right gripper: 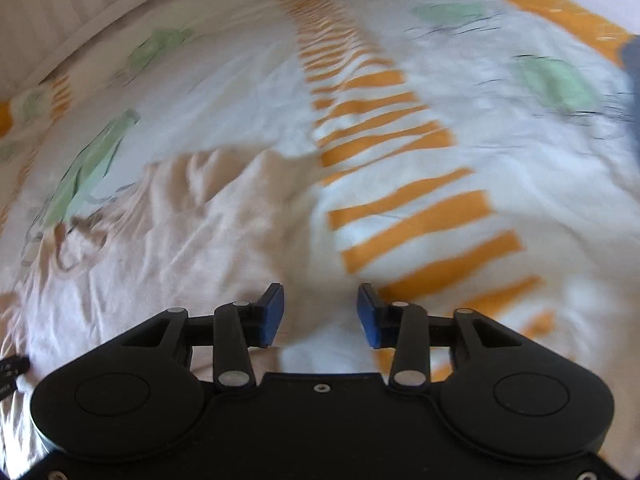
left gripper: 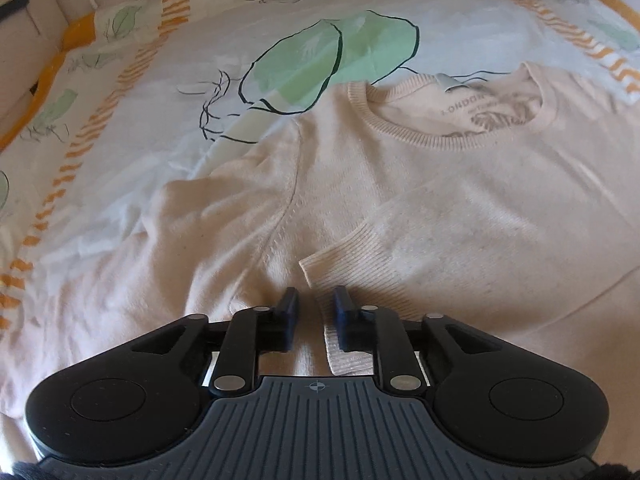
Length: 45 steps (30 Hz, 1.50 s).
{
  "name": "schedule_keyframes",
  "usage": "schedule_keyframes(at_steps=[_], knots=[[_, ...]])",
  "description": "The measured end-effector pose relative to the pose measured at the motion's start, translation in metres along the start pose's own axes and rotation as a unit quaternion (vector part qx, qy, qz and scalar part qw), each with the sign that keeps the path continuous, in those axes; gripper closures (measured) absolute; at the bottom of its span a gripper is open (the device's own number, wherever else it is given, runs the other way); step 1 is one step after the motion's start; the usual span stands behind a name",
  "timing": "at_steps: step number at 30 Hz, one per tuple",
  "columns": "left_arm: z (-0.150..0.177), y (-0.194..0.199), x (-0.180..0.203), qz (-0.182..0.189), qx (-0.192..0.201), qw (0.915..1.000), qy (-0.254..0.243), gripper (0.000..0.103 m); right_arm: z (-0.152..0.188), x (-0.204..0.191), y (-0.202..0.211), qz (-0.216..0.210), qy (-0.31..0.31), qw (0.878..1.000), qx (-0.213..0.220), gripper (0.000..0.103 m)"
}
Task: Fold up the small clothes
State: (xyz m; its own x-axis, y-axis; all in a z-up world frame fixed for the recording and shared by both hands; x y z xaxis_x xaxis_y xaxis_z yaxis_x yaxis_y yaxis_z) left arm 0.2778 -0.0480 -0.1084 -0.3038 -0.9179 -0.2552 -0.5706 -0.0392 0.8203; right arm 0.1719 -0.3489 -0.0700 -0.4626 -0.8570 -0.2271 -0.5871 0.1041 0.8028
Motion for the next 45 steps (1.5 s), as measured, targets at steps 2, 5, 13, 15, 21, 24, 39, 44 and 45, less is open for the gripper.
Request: schedule_keyframes(at_steps=[2,5,13,15,21,24,39,44,45], knots=[[0.0,-0.001,0.002,-0.002,0.001,1.0,-0.003,0.083,0.007,0.008,0.016,-0.008,-0.006,1.0,0.017,0.048],[0.0,-0.001,0.002,-0.001,0.001,1.0,0.0,0.083,0.017,0.005,0.02,-0.024,0.019,1.0,0.003,0.048],[-0.001,-0.003,-0.004,0.013,-0.002,0.9998,0.017,0.082,0.02,-0.025,-0.002,-0.033,0.082,0.996,0.016,0.048],[-0.001,-0.003,-0.004,0.014,-0.002,0.9998,0.015,0.082,0.015,-0.028,-0.009,-0.034,0.078,0.996,0.027,0.048],[-0.001,-0.003,-0.007,0.021,-0.002,0.9996,0.019,0.079,0.011,-0.02,-0.009,0.029,0.068,0.997,0.039,0.047],[-0.001,-0.004,-0.01,0.026,-0.002,0.9994,0.023,0.077,0.016,-0.007,0.0,0.049,0.057,0.997,0.028,0.046],[0.001,-0.003,-0.014,0.016,0.007,0.9994,0.032,0.065,-0.002,-0.022,-0.004,0.007,0.051,0.998,0.029,0.044],[0.005,-0.003,-0.018,0.019,0.021,0.999,0.036,0.058,0.017,-0.009,-0.008,-0.002,0.051,0.998,0.039,0.042],[0.007,-0.003,-0.019,0.021,0.026,0.9989,0.034,0.058,0.017,-0.006,-0.005,-0.006,0.041,0.998,0.038,0.042]])
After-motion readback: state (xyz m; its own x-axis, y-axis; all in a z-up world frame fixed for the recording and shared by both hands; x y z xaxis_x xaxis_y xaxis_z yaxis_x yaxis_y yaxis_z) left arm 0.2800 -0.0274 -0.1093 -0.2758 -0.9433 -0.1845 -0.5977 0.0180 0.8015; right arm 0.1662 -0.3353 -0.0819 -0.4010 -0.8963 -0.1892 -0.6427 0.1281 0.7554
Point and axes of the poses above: each gripper's, at about its wrist camera, not at the fingertips, and y roughly against the way its jaws point, x to its right, z to its underside, the point moved 1 cm from there along -y, roughly the way its jaws point, and after that the axes turned 2 degrees about y, right-handed, at the moved point
